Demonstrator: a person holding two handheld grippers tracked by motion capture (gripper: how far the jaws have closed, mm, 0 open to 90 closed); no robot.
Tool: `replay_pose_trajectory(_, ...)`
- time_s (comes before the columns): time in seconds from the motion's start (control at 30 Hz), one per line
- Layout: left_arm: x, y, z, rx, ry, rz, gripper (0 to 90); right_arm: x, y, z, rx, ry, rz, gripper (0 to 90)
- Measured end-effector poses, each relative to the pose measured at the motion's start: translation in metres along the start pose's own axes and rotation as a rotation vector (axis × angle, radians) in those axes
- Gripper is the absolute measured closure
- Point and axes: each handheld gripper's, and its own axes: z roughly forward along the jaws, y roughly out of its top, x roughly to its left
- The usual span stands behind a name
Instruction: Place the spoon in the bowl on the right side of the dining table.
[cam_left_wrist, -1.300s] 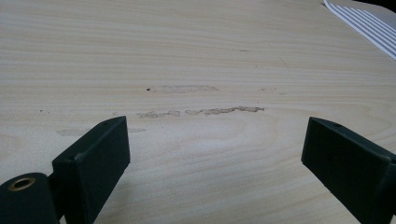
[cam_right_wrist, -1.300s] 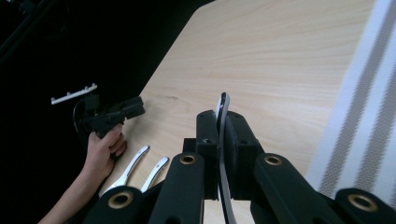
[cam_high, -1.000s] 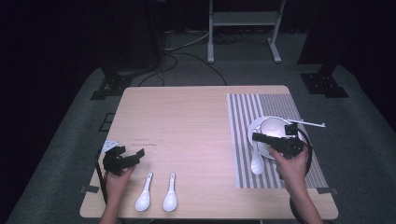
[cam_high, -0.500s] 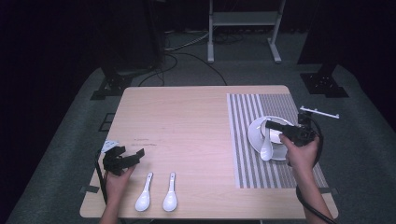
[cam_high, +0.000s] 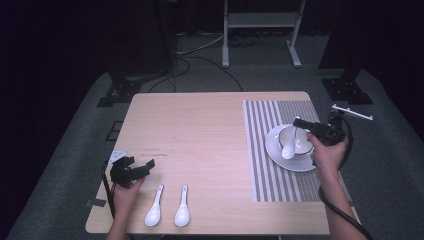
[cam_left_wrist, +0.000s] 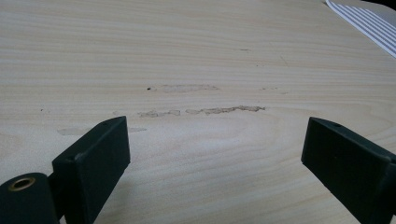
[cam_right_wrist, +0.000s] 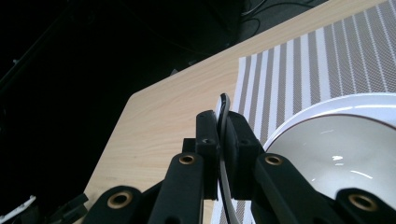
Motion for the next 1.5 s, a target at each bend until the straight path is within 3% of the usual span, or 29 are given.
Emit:
replay_pose_trajectory(0.7,0.000,0.000,0.000,0.001,0.001,0.005,6.6,-0.027,0.012,-0.001,-0.100,-0.111,0.087,84.9)
replay_pose_trajectory(1.07,-0.001,0.000,0.000,0.001,0.002,0.006,6.6,-0.045,0.009,-0.009,-0.164,-0.128,0.146,85.0)
replay_pose_trajectory(1.5,-0.001,0.000,0.000,-0.001,0.003,0.006,6.6,-0.065,-0.003,-0.009,-0.174,-0.151,0.187,84.9)
